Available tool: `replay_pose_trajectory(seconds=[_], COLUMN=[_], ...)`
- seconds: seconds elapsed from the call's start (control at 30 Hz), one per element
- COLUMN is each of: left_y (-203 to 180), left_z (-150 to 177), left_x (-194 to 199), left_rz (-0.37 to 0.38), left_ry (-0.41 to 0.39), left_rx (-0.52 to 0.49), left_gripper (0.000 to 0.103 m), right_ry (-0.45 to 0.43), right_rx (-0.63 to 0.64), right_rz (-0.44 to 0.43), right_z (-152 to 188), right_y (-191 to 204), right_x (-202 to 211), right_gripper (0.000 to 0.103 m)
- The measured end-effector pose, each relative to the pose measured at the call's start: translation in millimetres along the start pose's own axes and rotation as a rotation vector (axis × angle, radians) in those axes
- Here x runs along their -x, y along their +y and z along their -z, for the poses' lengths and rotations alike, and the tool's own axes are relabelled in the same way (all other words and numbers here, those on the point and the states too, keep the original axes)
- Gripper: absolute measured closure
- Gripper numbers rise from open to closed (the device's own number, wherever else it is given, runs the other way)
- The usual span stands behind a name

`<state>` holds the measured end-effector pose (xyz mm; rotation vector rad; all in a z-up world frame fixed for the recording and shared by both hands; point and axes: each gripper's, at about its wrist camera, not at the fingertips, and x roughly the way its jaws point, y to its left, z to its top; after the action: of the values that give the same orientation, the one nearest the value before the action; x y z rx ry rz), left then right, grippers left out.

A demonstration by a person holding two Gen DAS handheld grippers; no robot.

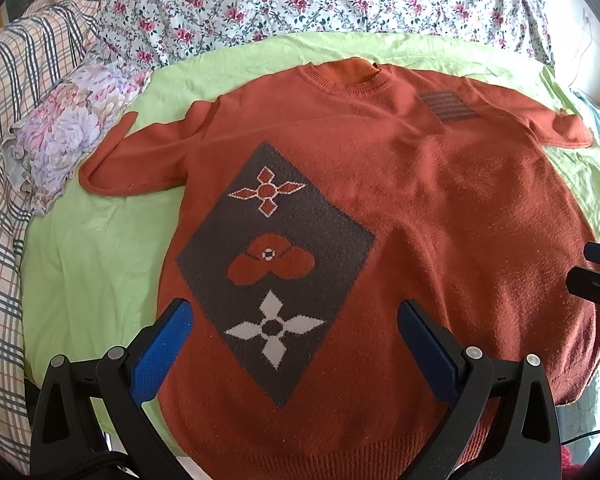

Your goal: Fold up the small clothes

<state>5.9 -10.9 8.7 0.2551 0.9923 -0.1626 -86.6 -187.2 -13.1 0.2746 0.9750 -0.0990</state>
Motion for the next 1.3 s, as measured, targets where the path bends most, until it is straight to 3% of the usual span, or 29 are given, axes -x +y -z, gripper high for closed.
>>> replay_pose_trajectory(seconds=[0.2,0.43,0.73,0.8,0.93,1.1,1.17,1.3], left_y=[-1,-2,-8,-9,-15,-21,-24,-31], left_z=[-5,-14,-28,-32,-39,-45,-47,-53], left_x=[-2,0,-9,-13,-19,-30,-34,-46], left_rz=[0.036,0.139,0.131,0.132,0.127,0.13,0.126,0.123], left_ry=[-0.005,-0.044,-0.036,-0.031,-0.023,-0.002,0.001,0.024], left_rx=[0.013,0.056,0.048,0.047,0.037,0.03,0.024,0.02], left_gripper=[0.001,0.001,0.001,0.001,0.001,0.001,0.001,0.001], right_ry=[-0.01,-0.042,-0.121,-0.157,-0.201,-0.28,-0.3,-0.328], right_rx=[-0.025,-0.049,-0.146,-0.182,-0.28,-0.433,-0.491,-0.552], right_rz=[-0.002,-0.007,0.008,0.029,0.097,0.168,0.211,0.302], right_z=[-2,-3,-15,-21,-38,-76,-93,-125], right_y=[-9,-21,-70,-93,-152,-245,-281,-342], right_x=[4,6,22,30,48,75,80,87], right_gripper=[0.001,0.001,0.001,0.002,0.016,0.03,0.041,0.048])
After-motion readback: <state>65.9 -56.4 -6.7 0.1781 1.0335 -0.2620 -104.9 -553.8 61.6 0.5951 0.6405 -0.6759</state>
